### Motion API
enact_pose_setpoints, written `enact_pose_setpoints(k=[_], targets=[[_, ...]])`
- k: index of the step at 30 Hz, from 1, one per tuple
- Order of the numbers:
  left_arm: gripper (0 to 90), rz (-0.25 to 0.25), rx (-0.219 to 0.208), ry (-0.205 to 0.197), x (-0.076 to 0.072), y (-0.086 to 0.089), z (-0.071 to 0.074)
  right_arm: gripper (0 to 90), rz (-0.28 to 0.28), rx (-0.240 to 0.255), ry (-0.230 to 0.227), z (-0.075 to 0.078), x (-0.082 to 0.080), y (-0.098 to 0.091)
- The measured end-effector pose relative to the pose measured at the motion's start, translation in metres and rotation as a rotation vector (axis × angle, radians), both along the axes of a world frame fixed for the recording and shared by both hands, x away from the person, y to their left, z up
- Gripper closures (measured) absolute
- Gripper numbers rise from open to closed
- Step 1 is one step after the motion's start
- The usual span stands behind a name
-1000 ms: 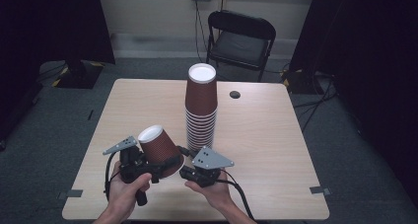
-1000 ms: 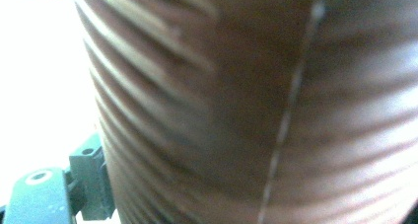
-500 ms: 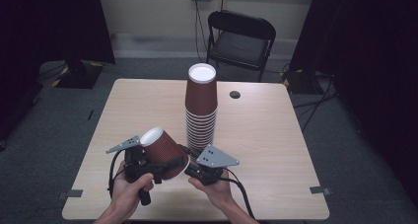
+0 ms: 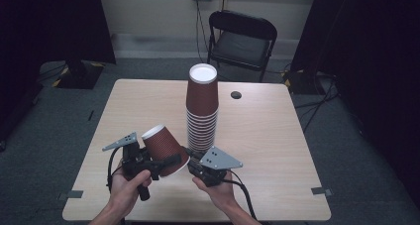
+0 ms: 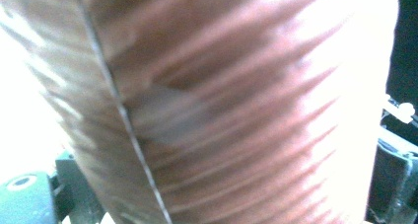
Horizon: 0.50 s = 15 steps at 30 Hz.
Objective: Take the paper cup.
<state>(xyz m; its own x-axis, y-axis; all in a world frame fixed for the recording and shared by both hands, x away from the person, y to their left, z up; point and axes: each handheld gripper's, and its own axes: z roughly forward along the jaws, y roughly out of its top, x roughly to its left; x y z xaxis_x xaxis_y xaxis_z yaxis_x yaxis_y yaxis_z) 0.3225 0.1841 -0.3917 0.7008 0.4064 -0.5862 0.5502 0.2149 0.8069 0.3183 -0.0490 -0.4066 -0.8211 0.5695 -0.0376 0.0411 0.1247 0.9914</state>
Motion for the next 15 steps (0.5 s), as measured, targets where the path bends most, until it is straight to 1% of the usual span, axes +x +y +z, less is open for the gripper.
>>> enact_pose_setpoints(k=[4,6,9,12,13,14,15], targets=[[7.1,-0.002,0.005,-0.001,0.0002,0.0018,0.0002,84.2,0.001,-0.008,0.012,-0.0001,-0.001,0.0007],[6.9,-0.01,0.014,-0.007,0.0007,0.0025,0.0006,84.3,0.002,-0.018,0.012,0.0007,-0.0018,0.0011],[6.6,-0.027,0.022,0.004,0.0023,0.0032,0.0012,84.3,-0.003,-0.029,0.01,0.001,-0.0026,0.001],[6.2,-0.027,0.028,0.006,0.0027,0.0039,0.001,84.4,0.002,-0.039,0.017,0.0007,-0.0027,0.0011],[6.4,-0.017,0.021,-0.003,0.0031,0.0049,0.0015,84.4,0.005,-0.042,0.016,0.0007,-0.0027,0.0012],[6.9,-0.016,0.024,-0.008,0.0034,0.006,0.0024,84.4,0.011,-0.043,0.022,0.0006,-0.0027,0.0011],[6.9,-0.022,0.031,-0.008,0.0039,0.0073,0.0039,84.5,0.011,-0.042,0.018,0.0005,-0.0028,0.0012]])
